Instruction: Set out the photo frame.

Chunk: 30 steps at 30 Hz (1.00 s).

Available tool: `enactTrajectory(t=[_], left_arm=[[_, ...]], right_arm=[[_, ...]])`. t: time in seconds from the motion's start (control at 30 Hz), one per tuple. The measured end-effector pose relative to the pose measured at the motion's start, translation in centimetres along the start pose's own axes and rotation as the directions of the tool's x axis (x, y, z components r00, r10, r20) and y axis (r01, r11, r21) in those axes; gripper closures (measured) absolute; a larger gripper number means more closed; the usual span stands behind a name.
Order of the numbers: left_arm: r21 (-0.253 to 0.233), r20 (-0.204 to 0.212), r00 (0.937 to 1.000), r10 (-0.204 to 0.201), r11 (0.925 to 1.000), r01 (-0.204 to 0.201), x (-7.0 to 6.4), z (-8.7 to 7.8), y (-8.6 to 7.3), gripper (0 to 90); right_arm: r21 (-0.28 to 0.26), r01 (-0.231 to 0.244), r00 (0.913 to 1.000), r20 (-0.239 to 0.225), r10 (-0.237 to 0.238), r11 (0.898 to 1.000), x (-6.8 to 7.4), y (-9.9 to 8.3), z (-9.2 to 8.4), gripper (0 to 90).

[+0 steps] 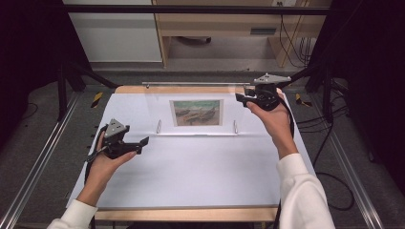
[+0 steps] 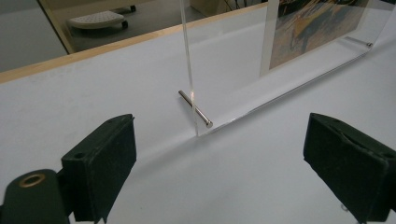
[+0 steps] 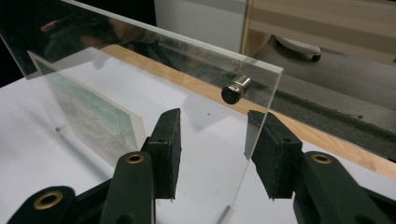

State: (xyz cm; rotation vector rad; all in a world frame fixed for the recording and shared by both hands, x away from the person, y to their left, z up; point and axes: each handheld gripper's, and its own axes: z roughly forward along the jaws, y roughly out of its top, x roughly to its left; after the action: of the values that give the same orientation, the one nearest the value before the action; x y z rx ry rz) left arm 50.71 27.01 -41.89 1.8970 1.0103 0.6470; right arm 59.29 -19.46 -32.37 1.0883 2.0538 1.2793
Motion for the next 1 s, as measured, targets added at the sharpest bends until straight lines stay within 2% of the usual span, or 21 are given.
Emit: enactTrajectory(t=[0.23,0.57,1.0], left_arm=[[0.012,-0.02,0.9998,0.009,0.9999,-0.008,-0.17,0.09,-0.57,9.9],[0.022,-0.016,0.9998,0.008,0.9997,-0.008,-0.28,0.4,-0.86,10.3],[0.017,-0.015,0.9999,-0.003,0.9999,0.003,-0.09,0.18,-0.9,10.5]], right_arm=[[-0.008,-0.019,0.9998,0.005,0.019,1.0,-0.04,0.05,0.28,53.6],[-0.006,-0.038,0.9993,0.004,0.038,0.999,-0.05,0.15,0.56,50.5],[-0.006,-0.035,0.9994,0.008,0.035,0.999,0.25,0.16,0.8,43.3]])
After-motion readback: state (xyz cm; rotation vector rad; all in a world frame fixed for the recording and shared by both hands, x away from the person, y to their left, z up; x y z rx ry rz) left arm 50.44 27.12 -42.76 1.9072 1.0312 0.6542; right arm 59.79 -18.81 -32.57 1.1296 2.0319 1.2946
